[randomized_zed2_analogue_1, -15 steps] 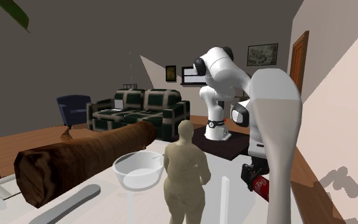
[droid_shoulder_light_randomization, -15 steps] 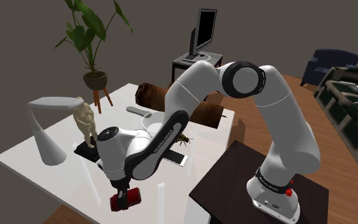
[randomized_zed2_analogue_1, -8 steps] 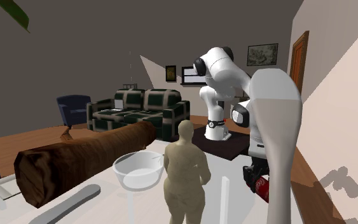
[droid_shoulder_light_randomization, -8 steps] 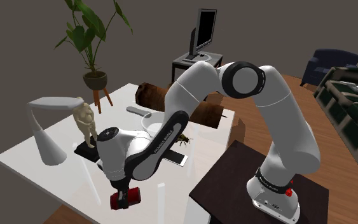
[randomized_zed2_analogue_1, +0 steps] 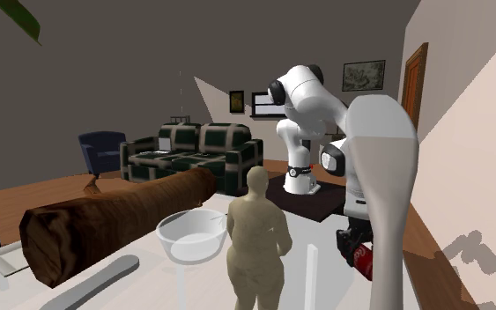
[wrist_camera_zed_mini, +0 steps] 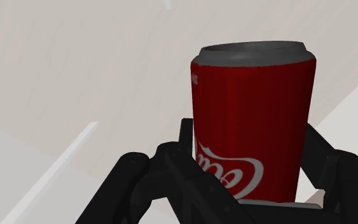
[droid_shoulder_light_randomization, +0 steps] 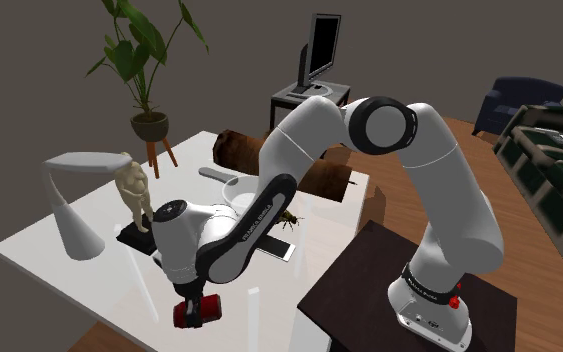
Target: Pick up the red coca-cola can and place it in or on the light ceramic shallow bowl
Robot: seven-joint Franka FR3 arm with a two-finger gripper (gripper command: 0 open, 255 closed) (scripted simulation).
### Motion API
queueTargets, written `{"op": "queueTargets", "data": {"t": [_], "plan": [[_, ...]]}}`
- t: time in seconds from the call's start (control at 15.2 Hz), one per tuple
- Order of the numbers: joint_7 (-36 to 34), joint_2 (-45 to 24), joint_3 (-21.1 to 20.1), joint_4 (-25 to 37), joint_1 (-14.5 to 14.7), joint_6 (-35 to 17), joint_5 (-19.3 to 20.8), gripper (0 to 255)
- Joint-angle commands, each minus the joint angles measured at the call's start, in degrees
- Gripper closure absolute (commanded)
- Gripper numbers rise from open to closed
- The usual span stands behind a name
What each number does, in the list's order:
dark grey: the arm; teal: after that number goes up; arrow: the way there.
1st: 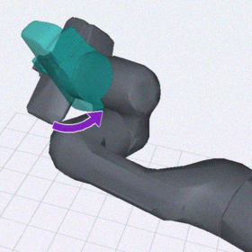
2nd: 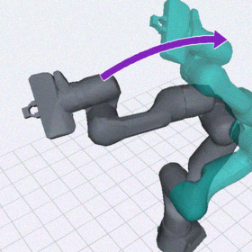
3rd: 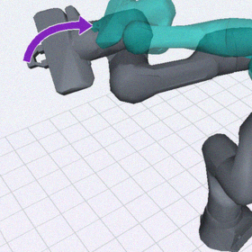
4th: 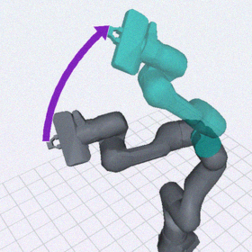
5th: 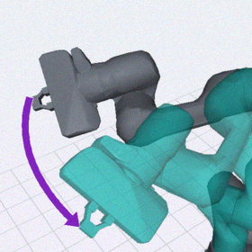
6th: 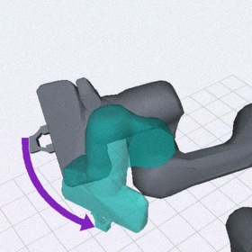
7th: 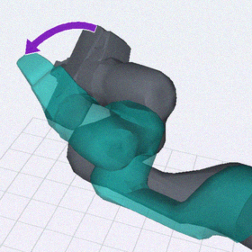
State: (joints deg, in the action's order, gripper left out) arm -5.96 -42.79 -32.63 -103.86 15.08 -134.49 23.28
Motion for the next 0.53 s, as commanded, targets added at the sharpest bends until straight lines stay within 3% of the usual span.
{"op": "queueTargets", "data": {"t": [0.0,0.46], "plan": [[-0.01,-0.03,0.02,0.02,0.01,-0.03,0.02,255],[0.9,3.87,-2.12,-0.59,-1.56,3.16,-2.09,255]]}}
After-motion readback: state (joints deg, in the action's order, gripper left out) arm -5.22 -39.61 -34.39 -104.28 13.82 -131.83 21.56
